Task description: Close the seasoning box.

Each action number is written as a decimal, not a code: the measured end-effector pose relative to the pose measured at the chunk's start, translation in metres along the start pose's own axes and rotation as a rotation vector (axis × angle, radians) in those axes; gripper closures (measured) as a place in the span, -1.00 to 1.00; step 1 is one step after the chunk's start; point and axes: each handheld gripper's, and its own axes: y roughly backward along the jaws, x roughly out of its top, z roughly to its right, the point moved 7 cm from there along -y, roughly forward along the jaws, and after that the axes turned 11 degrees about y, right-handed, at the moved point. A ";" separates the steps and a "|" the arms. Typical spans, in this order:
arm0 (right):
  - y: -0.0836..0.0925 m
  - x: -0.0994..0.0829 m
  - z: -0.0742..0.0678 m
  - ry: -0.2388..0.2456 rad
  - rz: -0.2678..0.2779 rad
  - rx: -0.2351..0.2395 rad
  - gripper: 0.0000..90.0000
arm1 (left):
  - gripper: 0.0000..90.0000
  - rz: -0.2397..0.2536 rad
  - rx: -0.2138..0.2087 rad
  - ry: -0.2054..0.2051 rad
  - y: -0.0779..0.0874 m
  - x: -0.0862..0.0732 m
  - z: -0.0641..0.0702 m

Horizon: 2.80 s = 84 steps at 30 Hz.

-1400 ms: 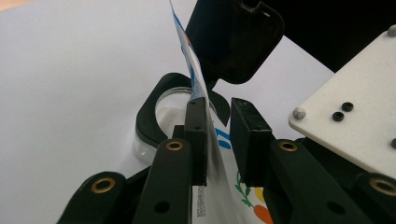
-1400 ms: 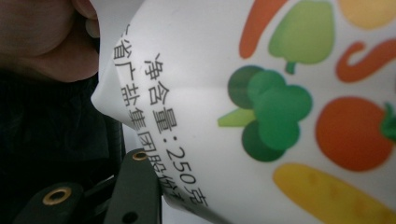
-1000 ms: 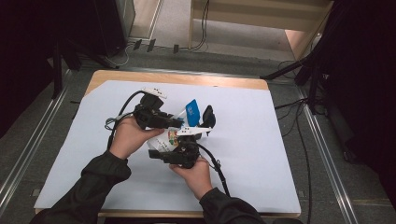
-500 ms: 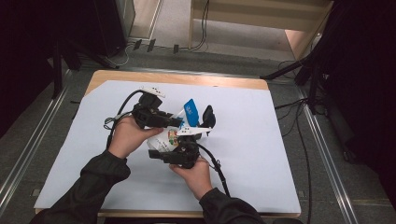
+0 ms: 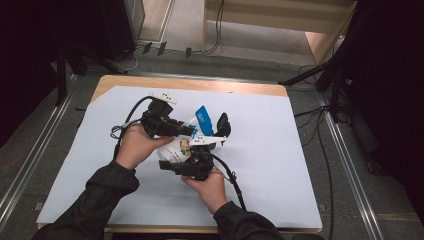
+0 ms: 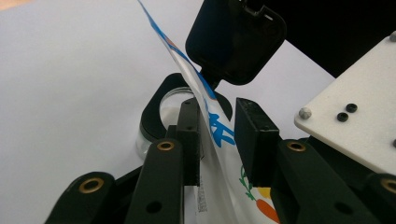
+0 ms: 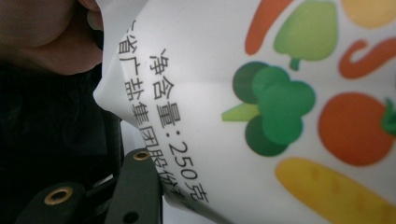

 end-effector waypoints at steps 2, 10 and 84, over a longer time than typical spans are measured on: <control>0.000 0.000 0.000 0.001 -0.001 0.000 0.37 | 0.67 -0.002 -0.001 0.001 0.000 0.000 0.000; 0.000 0.000 0.000 0.003 -0.002 0.000 0.37 | 0.66 0.002 0.003 0.000 0.000 0.000 0.000; -0.001 0.001 -0.003 0.009 -0.005 0.000 0.31 | 0.97 -0.005 0.030 0.002 -0.001 0.000 0.001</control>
